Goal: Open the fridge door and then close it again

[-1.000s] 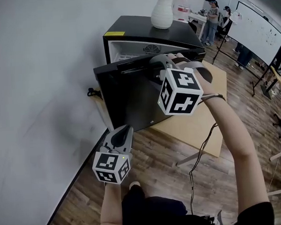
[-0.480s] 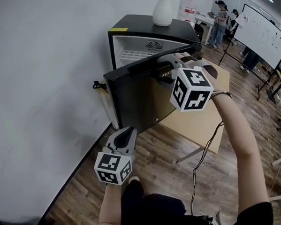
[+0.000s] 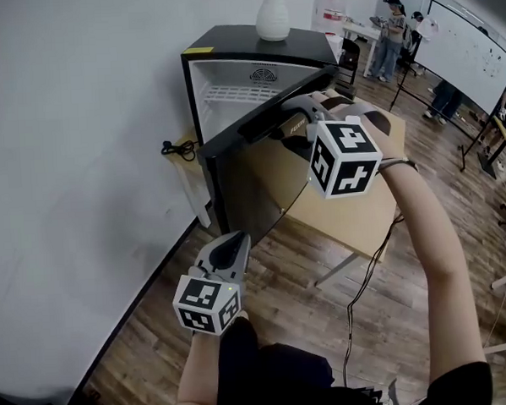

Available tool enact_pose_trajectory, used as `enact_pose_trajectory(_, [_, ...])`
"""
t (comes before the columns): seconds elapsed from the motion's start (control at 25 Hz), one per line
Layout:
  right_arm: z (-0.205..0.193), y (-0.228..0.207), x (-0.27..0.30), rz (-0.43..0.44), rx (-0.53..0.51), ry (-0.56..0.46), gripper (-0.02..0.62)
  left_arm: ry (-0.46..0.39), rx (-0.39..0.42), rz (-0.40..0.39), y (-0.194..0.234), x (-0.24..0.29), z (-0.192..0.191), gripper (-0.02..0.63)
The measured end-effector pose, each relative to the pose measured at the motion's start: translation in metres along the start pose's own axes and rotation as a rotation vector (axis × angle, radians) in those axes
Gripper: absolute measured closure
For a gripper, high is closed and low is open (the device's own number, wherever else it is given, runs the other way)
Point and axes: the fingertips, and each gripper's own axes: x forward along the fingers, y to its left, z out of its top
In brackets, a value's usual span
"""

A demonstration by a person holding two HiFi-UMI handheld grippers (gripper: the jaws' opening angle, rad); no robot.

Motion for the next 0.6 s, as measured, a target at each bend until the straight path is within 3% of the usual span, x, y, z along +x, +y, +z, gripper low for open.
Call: enact_pose_trajectory(0.6, [-0.054, 0.039, -0.064, -0.008, -0.073, 0.114, 0.422, 0.019, 0.01, -0.084, -0.072, -0.002, -0.017, 0.594])
